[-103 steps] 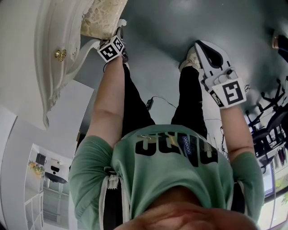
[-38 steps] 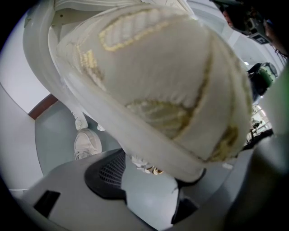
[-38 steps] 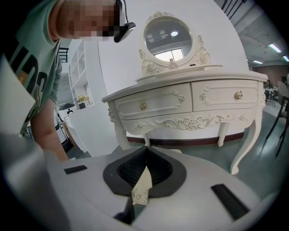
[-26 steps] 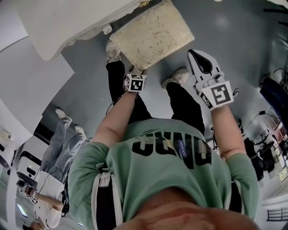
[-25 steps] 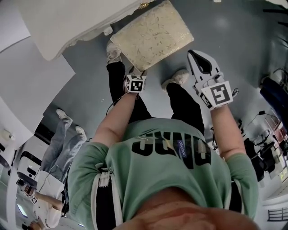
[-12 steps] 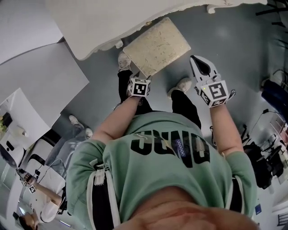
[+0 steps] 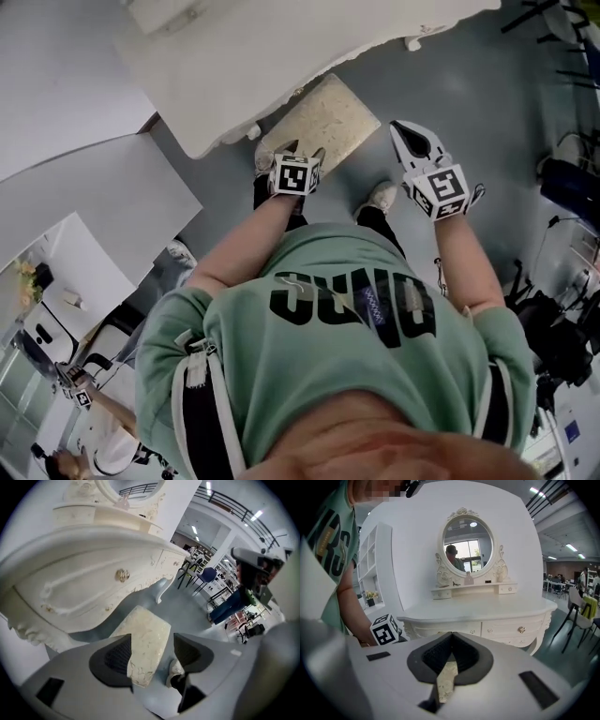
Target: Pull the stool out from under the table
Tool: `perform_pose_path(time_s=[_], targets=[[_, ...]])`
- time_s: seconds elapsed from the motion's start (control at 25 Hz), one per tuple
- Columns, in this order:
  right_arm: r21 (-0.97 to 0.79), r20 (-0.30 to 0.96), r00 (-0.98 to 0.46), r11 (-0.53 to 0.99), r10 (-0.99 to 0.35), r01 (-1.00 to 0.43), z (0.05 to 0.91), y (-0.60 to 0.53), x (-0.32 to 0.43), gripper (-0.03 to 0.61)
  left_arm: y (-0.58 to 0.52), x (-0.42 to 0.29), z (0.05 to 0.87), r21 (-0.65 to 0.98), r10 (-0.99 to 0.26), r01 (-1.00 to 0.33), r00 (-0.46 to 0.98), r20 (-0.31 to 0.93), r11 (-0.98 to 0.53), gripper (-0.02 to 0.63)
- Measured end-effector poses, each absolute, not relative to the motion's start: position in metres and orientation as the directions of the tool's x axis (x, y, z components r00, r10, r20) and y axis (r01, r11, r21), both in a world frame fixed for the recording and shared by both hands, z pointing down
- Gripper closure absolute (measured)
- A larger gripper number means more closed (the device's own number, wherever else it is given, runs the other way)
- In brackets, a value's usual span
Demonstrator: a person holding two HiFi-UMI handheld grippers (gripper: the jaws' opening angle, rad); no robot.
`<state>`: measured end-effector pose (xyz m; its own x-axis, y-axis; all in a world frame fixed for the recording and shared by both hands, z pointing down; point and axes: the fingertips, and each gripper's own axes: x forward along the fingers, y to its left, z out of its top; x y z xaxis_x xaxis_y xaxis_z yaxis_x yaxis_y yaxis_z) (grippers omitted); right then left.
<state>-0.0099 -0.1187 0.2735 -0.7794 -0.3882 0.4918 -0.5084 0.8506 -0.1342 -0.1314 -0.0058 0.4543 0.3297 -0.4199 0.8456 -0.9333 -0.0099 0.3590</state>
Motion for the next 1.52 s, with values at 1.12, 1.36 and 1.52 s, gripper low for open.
perform_pose_path(time_s=[1.12, 1.36, 1.52], targets=[[-0.063, 0.223, -0.806, 0.817, -0.548, -0.573, 0.019, -0.154, 0.060, 0.584, -0.142, -0.088, 0.045, 0.235, -0.811, -0.851, 0.521, 0.266, -0.470, 0.424], [-0.060, 0.162, -0.811, 0.815, -0.563, -0.577, -0.020, -0.147, 0.063, 0.584, -0.135, -0.096, -0.020, 0.218, -0.830, -0.826, 0.548, 0.102, -0.519, 0.508], [-0.065, 0.137, -0.812, 0.813, -0.567, -0.578, -0.042, -0.138, 0.062, 0.584, -0.128, -0.102, -0.045, 0.210, -0.832, -0.818, 0.553, 0.037, -0.535, 0.582]])
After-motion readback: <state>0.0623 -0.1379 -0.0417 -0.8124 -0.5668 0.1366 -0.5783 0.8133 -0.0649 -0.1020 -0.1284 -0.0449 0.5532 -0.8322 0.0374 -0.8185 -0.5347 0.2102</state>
